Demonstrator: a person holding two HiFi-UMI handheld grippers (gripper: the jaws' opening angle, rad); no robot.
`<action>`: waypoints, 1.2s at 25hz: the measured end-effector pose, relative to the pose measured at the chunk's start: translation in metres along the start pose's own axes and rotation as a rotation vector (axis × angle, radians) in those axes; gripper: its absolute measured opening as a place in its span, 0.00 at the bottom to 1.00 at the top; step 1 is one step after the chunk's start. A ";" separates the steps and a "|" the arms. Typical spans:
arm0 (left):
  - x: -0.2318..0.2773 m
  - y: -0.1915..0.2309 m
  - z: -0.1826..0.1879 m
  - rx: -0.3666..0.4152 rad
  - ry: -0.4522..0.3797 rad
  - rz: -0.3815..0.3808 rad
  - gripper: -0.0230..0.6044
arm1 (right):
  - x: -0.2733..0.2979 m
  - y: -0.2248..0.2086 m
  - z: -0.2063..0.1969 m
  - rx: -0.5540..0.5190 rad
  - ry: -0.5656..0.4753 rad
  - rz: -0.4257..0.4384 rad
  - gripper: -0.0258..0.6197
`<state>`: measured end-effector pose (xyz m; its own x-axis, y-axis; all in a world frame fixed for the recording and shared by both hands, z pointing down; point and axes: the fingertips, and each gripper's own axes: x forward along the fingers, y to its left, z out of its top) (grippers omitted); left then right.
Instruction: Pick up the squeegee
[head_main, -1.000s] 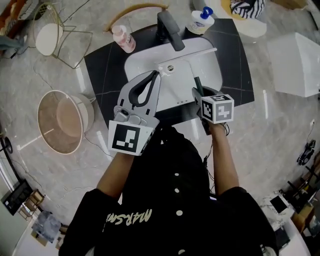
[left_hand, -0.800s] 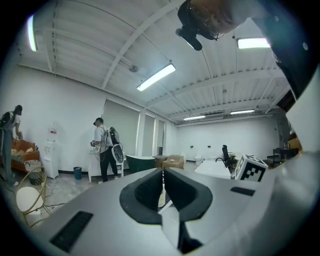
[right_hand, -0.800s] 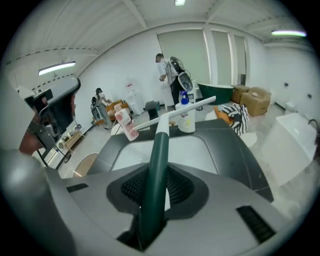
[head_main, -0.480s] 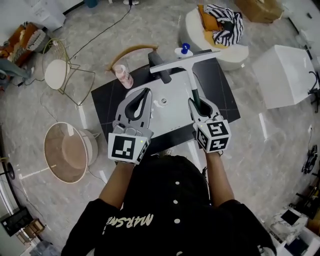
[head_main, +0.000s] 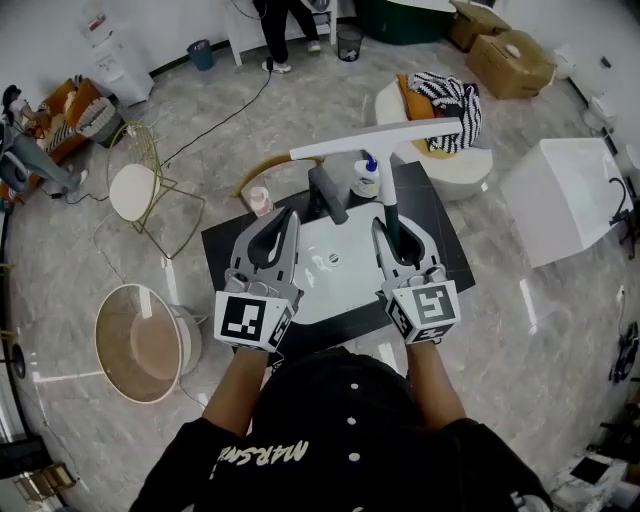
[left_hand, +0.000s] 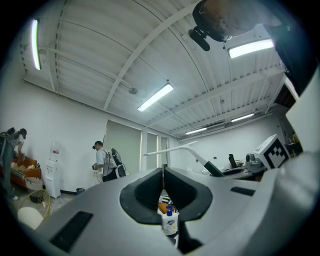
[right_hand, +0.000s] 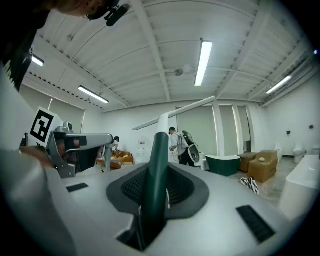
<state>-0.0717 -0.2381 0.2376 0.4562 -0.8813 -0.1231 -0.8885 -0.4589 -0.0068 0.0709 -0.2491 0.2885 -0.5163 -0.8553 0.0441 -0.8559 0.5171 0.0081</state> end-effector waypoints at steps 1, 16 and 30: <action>0.000 0.000 0.007 0.009 -0.011 0.001 0.07 | -0.001 0.001 0.009 -0.005 -0.023 0.001 0.15; -0.010 -0.010 0.024 0.035 -0.026 0.007 0.07 | -0.017 0.011 0.053 -0.024 -0.133 -0.007 0.15; -0.022 -0.014 0.008 0.006 0.035 0.012 0.07 | -0.019 0.026 0.045 -0.038 -0.106 0.003 0.14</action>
<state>-0.0694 -0.2117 0.2326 0.4465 -0.8904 -0.0882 -0.8943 -0.4473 -0.0115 0.0573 -0.2209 0.2432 -0.5209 -0.8514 -0.0618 -0.8536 0.5189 0.0456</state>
